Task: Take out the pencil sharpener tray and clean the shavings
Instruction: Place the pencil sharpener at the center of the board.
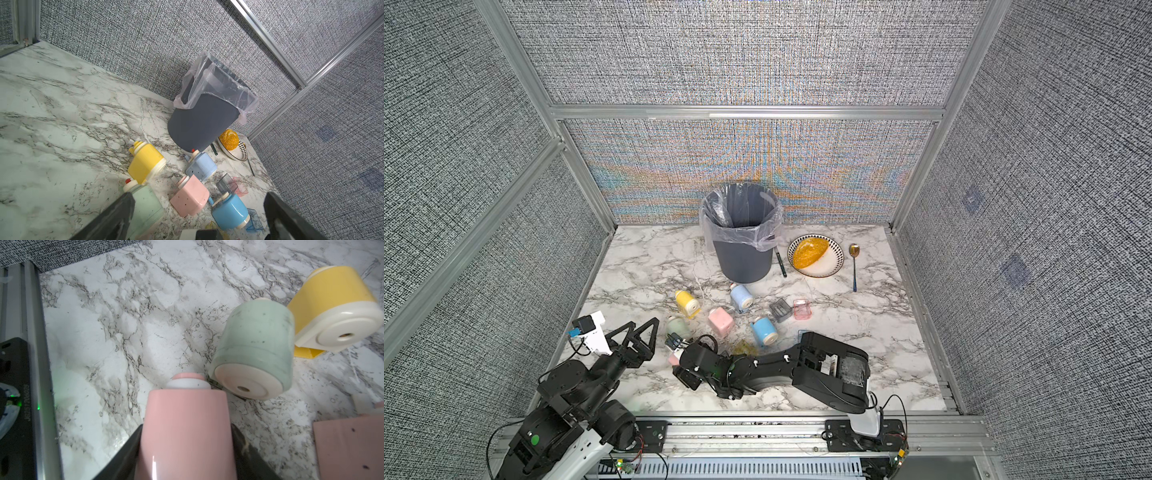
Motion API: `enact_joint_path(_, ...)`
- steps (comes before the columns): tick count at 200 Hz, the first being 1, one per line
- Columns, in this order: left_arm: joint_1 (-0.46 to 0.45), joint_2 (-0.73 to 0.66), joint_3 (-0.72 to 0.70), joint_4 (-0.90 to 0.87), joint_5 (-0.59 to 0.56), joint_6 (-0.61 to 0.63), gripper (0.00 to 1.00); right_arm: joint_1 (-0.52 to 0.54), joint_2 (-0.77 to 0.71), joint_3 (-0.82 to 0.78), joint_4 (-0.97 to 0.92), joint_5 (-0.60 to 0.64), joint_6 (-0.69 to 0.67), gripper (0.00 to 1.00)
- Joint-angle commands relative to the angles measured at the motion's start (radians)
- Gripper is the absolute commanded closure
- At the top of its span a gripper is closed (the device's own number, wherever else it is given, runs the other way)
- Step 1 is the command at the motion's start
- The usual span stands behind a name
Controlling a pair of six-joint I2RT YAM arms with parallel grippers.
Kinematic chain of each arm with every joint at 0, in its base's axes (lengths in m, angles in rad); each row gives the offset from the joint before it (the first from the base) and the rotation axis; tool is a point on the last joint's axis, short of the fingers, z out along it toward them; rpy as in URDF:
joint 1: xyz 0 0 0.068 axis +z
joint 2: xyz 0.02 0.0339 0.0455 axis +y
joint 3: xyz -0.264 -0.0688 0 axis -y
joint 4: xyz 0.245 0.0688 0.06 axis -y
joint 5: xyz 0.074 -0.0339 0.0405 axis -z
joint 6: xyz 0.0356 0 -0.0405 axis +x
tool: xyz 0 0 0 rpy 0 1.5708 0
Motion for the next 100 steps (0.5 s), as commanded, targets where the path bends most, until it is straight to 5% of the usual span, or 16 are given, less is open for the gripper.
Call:
enact_joint_path(1,0.001,0.016,-0.001,0.025,0.004,0.008,0.0,0.004,-0.009,0.0,-0.026,0.007,-0.008,0.28)
enact_joint_path(69,0.002,0.105,0.046,0.029,-0.033,0.039,0.0,0.004,-0.153,-0.016,-0.086,0.053,0.016,0.03)
enact_joint_path(100,0.001,0.213,0.114,0.033,-0.112,0.1,0.0,-0.004,-0.319,-0.082,-0.129,0.141,0.007,0.02)
